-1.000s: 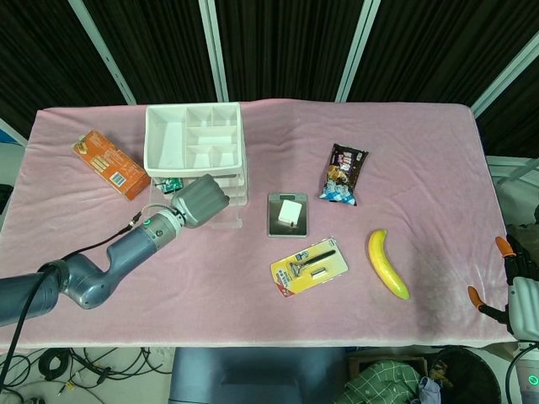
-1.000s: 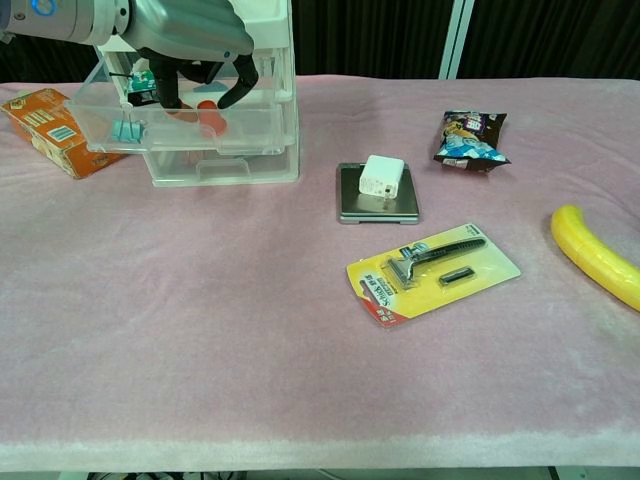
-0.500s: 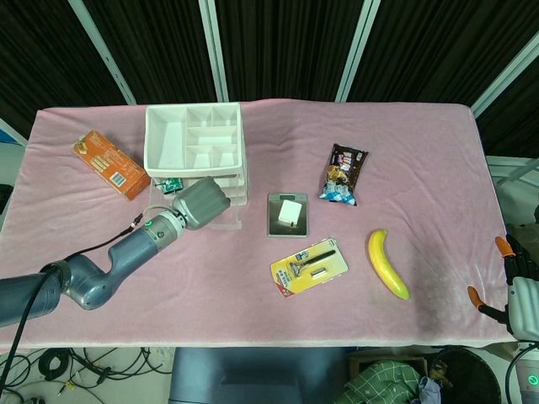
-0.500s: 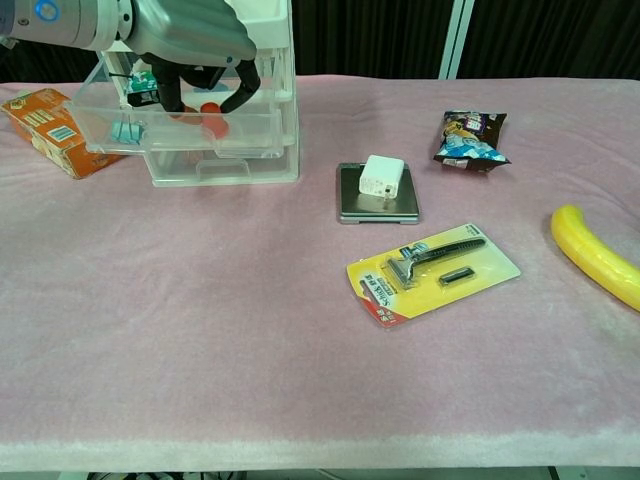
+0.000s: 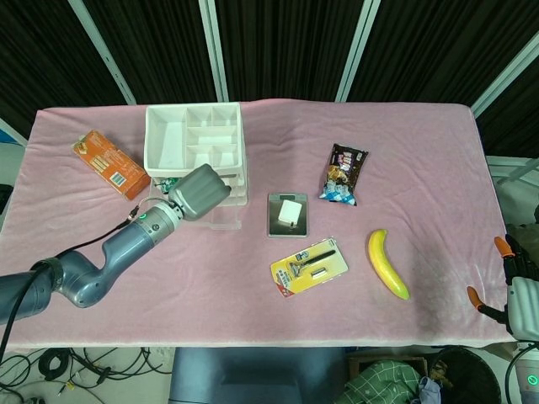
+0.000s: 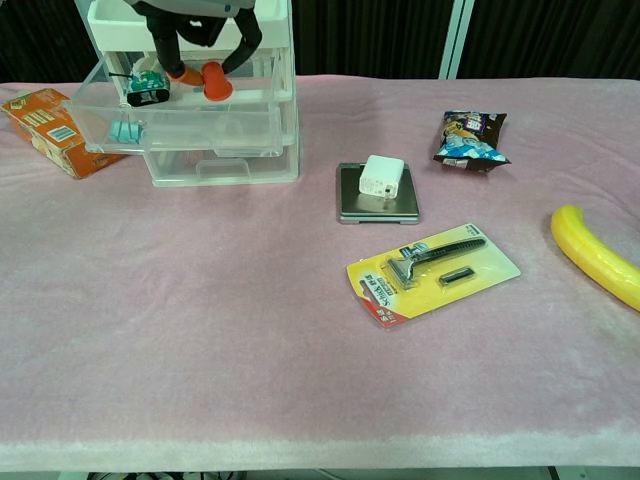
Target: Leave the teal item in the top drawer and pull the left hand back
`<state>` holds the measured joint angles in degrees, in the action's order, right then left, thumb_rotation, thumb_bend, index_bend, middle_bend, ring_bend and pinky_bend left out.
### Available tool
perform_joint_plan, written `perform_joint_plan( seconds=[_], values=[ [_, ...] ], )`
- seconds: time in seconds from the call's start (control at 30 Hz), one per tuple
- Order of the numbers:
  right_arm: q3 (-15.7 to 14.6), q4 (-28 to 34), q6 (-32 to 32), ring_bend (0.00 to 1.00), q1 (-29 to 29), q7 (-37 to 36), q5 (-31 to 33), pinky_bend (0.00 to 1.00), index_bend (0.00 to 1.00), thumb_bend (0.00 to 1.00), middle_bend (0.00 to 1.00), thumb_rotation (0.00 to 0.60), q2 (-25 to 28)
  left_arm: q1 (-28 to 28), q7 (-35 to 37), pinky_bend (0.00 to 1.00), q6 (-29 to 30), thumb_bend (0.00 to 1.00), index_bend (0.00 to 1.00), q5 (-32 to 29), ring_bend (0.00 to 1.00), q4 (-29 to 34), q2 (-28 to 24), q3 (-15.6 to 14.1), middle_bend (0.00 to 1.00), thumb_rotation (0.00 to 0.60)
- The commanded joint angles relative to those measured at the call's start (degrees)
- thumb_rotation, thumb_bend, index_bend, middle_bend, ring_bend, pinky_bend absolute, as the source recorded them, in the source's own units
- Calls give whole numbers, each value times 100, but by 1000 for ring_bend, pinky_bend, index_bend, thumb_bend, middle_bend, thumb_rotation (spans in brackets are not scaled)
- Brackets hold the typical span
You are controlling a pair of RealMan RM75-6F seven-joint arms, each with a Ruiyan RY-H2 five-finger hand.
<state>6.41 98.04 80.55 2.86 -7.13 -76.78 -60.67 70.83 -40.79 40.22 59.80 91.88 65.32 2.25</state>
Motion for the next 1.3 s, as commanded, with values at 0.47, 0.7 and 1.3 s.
perform_joint_plan(
  seconds=[0.47, 0.7, 1.3],
  values=[
    [-4, -1, 26, 0, 2, 67, -24, 123, 0, 215, 0, 600, -4, -770, 427, 1000, 980, 347, 570, 662, 1000, 2090, -1903, 103, 1000, 600],
    [-12, 12, 49, 0, -7, 77, -45, 123, 0, 215, 0, 600, -12, -1690, 700, 1000, 1415, 347, 571, 1775, 1000, 2460, -2490, -502, 1000, 600],
    [-8, -1, 107, 0, -21, 108, -73, 123, 0, 216, 0, 600, -29, -3143, 554, 1000, 1558, 347, 569, 2551, 1000, 771, -428, -1122, 1000, 600]
  ],
)
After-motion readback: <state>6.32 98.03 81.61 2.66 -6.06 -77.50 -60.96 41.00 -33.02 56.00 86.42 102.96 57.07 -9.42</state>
